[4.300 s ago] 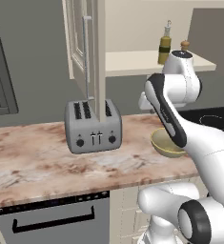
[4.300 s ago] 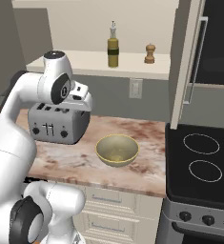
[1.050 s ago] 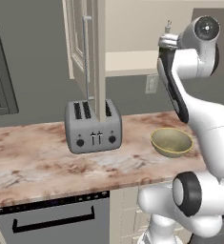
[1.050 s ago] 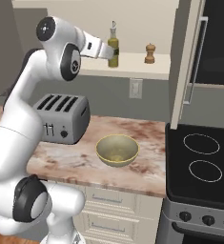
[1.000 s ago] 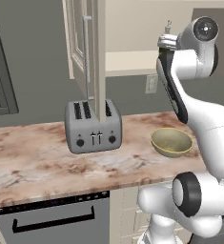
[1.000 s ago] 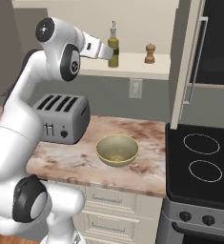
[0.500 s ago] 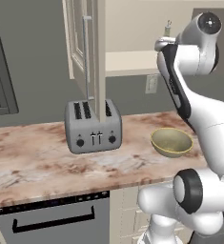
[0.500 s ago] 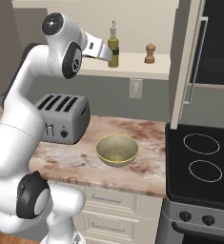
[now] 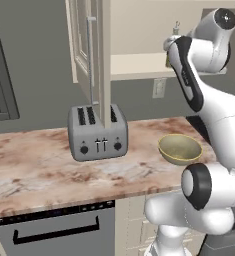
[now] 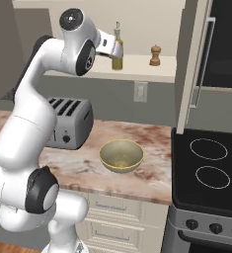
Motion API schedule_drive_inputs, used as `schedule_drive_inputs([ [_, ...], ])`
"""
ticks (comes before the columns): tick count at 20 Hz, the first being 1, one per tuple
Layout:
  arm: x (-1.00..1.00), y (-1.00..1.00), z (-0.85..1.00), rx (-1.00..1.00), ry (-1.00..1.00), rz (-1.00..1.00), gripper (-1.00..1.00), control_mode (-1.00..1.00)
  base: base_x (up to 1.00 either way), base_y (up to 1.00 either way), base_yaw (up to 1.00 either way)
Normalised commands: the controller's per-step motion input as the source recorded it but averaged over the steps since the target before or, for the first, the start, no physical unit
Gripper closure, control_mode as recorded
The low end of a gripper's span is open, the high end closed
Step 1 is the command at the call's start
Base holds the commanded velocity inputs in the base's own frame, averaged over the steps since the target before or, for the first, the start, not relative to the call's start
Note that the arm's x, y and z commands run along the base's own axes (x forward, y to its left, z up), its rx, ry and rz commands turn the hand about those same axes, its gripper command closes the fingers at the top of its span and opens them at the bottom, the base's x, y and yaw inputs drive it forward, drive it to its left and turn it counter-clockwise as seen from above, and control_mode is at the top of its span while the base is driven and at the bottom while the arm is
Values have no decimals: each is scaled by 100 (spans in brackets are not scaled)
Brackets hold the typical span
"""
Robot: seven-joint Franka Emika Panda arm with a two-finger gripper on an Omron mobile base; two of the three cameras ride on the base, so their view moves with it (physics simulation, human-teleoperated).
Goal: Retrieve the bottle and the shaker from the cabinet and place them next to the mixing bowl on the counter. Then add garlic from the fridge to the mixing bowl.
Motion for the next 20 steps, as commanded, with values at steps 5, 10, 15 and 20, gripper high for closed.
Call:
schedule_drive_inputs([
  [5, 19, -3, 0, 0, 0, 0, -100, -100, 0, 0, 0],
  [10, 28, -28, 0, 0, 0, 0, -100, -100, 0, 0, 0],
  [15, 25, -25, 0, 0, 0, 0, -100, -100, 0, 0, 0],
  [20, 30, -4, -7, 0, 0, 0, -100, -100, 0, 0, 0],
])
